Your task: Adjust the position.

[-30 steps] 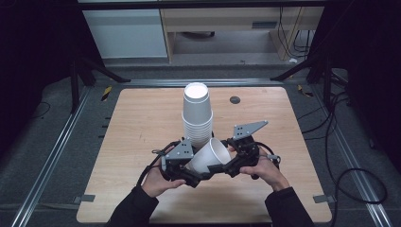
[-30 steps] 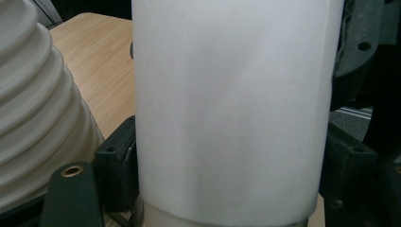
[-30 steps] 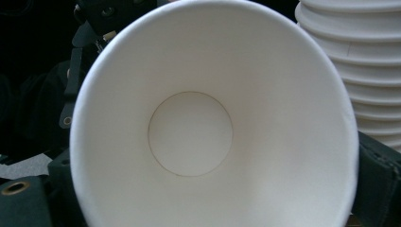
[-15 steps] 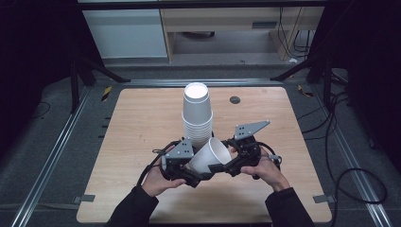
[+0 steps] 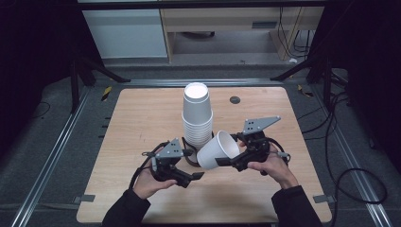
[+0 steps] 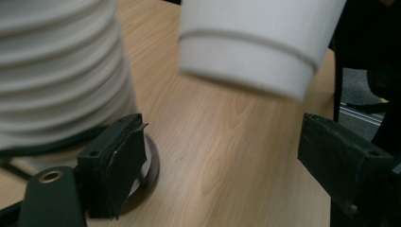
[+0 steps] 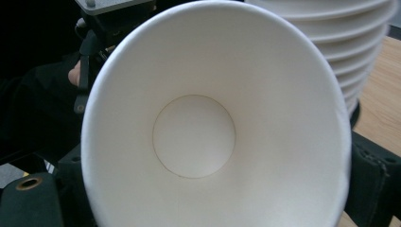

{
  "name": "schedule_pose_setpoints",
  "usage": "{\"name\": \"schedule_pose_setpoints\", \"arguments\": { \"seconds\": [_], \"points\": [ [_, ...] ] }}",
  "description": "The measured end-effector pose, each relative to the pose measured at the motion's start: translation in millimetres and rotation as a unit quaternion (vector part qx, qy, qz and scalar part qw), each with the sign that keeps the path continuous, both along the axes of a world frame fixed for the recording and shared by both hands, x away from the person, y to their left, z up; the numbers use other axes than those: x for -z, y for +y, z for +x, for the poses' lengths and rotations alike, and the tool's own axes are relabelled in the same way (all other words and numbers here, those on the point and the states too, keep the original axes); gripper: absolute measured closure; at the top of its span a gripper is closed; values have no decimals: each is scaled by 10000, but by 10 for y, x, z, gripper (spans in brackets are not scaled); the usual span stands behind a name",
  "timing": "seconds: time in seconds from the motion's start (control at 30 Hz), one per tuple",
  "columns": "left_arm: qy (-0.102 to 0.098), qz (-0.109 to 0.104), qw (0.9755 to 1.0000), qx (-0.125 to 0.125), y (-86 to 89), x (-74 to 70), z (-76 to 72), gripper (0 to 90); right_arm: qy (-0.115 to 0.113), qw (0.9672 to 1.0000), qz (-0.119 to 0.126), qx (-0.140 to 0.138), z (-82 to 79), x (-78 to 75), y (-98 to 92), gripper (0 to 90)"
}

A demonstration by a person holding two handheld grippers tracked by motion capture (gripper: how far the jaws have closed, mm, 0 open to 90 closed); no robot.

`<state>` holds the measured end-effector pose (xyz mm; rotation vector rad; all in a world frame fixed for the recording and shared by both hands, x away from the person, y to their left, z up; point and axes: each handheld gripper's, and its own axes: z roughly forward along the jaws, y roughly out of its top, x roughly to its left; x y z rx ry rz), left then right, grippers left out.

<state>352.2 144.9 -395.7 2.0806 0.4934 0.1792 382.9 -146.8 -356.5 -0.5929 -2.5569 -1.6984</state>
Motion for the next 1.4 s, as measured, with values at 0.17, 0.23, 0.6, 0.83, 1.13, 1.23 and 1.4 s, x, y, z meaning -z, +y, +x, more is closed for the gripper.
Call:
{"name": "schedule_pose_setpoints", "arguments": {
  "seconds": [0.17,0.23,0.6,0.83,1.13,1.23,1.4],
  "points": [
    [125,-52,9991,-395,258,58,-18,155,-112,9990,-276,348,5,-31,-108,100],
    [168,-90,9981,-580,365,88,-16,158,-125,9982,-368,461,8,-42,-152,101],
    [342,-250,9896,-1373,717,186,59,167,-225,9905,-672,1178,42,-42,-413,100],
    [341,-146,9854,-1662,800,226,94,171,-212,9800,-841,1794,81,-48,-574,101],
    [363,-152,9829,-1802,848,238,120,176,-222,9698,-918,2248,118,-103,-723,102],
    [365,-86,9823,-1835,844,249,123,176,-247,9654,-968,2410,132,-111,-752,102],
    [410,-28,9801,-1943,858,272,140,178,-260,9561,-1131,2691,177,-125,-816,102]
  ]
}}
